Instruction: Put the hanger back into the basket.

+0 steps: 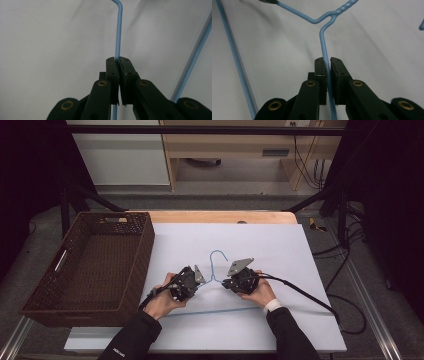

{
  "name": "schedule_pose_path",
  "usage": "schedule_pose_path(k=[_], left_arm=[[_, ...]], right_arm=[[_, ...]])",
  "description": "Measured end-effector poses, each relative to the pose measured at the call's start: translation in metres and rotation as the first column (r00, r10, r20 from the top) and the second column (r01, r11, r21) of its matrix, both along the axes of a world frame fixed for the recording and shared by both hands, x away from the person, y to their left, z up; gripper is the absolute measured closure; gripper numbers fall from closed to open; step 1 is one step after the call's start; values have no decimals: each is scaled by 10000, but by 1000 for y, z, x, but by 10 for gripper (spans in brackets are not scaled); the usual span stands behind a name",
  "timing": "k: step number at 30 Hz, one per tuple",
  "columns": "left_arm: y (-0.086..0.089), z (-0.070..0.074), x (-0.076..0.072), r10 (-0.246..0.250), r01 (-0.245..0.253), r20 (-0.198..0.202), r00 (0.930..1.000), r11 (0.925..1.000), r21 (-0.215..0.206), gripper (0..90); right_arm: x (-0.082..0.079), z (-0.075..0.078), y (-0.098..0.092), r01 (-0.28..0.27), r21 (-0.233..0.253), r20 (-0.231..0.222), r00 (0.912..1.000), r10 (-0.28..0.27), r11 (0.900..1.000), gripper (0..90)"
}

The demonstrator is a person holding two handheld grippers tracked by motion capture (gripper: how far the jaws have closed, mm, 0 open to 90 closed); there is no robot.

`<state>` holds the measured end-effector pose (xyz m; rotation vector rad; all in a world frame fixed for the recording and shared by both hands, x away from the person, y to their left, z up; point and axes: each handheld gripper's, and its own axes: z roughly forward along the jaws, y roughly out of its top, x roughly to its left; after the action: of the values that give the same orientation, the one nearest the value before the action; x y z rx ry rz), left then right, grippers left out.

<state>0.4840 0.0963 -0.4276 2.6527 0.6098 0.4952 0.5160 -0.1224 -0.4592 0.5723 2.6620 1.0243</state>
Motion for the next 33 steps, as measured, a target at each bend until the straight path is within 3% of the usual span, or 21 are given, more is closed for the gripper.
schedule_pose_path(k=[7, 9, 13, 18, 24, 28, 33], left_arm=[[4, 1, 5, 164, -166, -69, 9998, 9996, -226, 827], [5, 3, 6, 234, -233, 13, 9997, 9992, -330, 711], [3, 6, 7, 353, -332, 299, 9989, 9971, -685, 603], [-2, 3, 13, 77, -71, 116, 9999, 9986, -521, 574], [-10, -2, 13, -193, 195, 112, 9998, 9997, -176, 662], [-13, -3, 14, -258, 258, 112, 9996, 9996, -83, 794], [-16, -5, 12, -386, 384, 203, 9990, 9992, 89, 842]], right_arm=[[-2, 1, 0, -322, 21, -52, 9995, 322, 9995, 869], [-3, 4, -2, -324, 150, -22, 9995, 325, 9994, 870], [-4, 7, -2, -417, 245, -36, 9991, 418, 9988, 871], [-5, 8, -2, -441, 245, -13, 9990, 442, 9987, 871], [-6, 9, -1, -582, 327, -23, 9983, 583, 9978, 870], [-6, 10, -2, -615, 313, -90, 9980, 619, 9976, 871], [-7, 10, -1, -578, 346, -188, 9981, 585, 9977, 869]])
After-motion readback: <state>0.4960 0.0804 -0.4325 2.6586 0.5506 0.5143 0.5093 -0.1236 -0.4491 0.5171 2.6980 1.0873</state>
